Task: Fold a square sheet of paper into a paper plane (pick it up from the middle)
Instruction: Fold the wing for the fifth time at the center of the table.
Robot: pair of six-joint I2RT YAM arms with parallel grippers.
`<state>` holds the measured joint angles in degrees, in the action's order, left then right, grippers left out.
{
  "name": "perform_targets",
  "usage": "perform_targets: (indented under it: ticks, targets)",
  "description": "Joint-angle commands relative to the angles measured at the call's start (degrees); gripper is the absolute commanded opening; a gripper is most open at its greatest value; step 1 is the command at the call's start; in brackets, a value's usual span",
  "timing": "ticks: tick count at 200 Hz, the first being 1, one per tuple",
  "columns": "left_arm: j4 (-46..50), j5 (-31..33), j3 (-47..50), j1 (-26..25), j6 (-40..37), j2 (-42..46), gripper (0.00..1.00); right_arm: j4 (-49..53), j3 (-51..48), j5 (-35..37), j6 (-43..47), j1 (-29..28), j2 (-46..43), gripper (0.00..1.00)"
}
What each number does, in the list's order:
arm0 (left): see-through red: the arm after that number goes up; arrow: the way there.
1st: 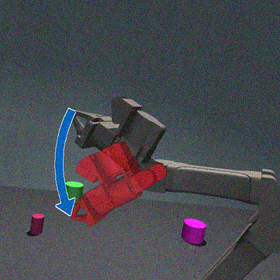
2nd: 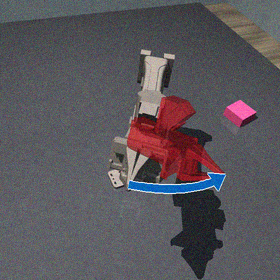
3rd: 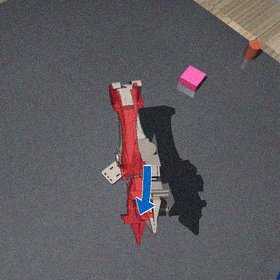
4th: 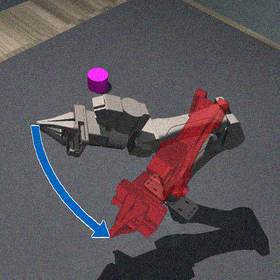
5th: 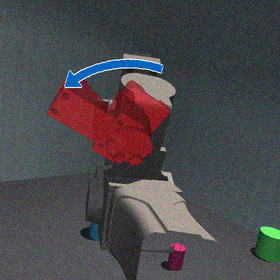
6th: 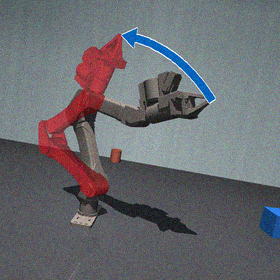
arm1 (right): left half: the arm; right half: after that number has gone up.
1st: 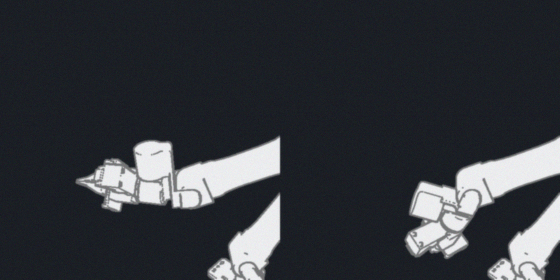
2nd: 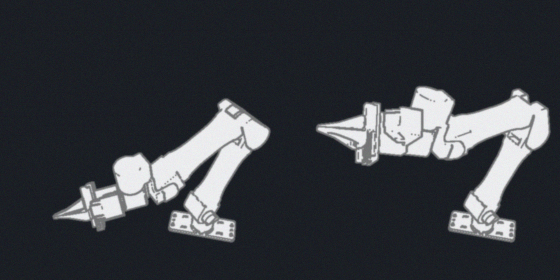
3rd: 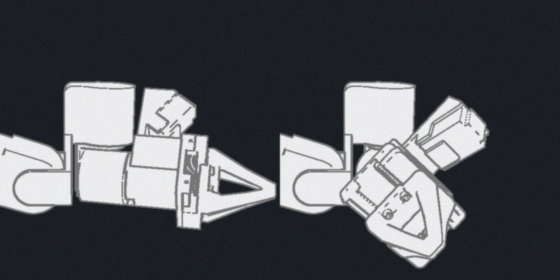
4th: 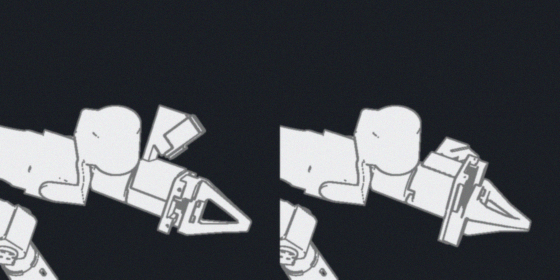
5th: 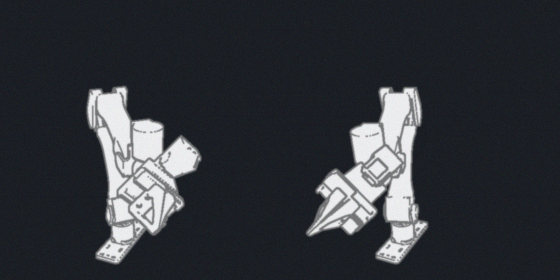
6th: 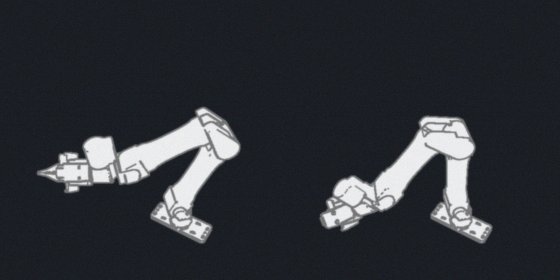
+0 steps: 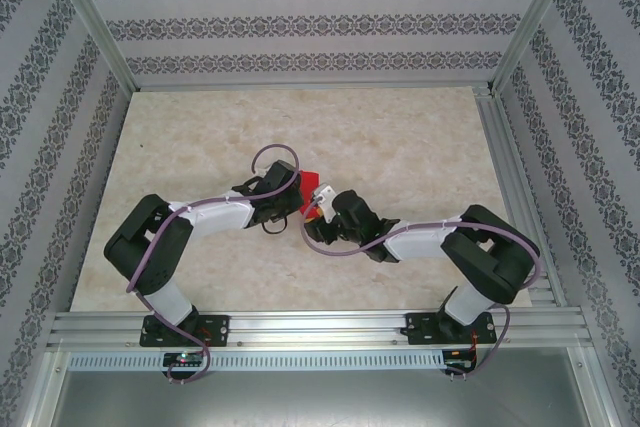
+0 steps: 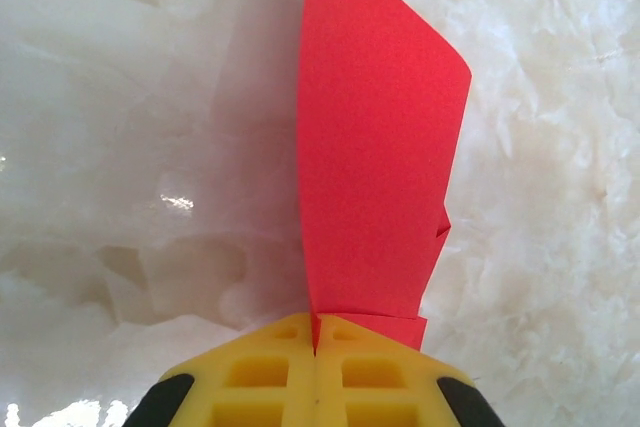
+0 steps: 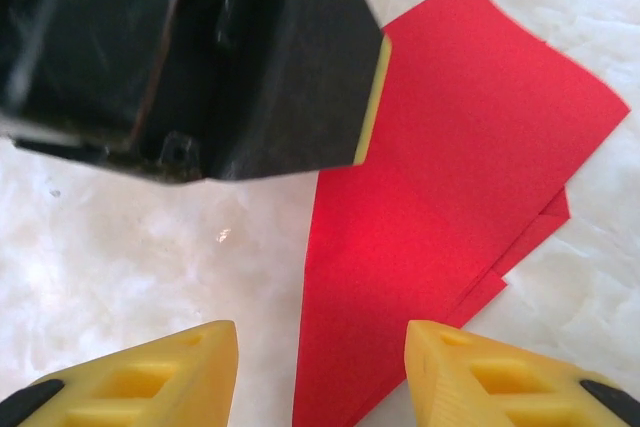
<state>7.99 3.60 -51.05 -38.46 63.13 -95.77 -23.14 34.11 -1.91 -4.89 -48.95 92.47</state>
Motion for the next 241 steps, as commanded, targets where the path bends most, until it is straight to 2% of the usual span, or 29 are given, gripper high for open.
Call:
perform_targets:
  ticks: [1, 104, 174, 209, 241]
  targets:
    - [1.12, 0.9, -1.38, -0.83, 1.31, 2.02, 0.05, -5.72, -0.27, 1.26, 4.1, -0.53, 2.15, 0.47]
    - [0.51, -1.54, -1.69, -0.75, 3.93, 2.86, 0.07, -26.51, -3.96, 4.36, 7.78, -0.49, 12.53, 0.36]
    - [-0.65, -3.57, -1.07, 0.64, 4.57, 3.04, 0.15, -27.05, -4.47, 4.51, 8.47, -0.18, 13.62, 0.17]
    - [-0.8, -5.29, -0.81, 2.91, 2.73, 2.56, 0.26, -27.05, -5.41, 2.47, 8.74, 0.16, 12.5, 0.15]
    - [-0.93, -6.88, -0.64, 5.1, 0.72, 1.87, 0.28, -27.09, -6.4, 0.92, 8.94, 0.95, 11.7, 0.15]
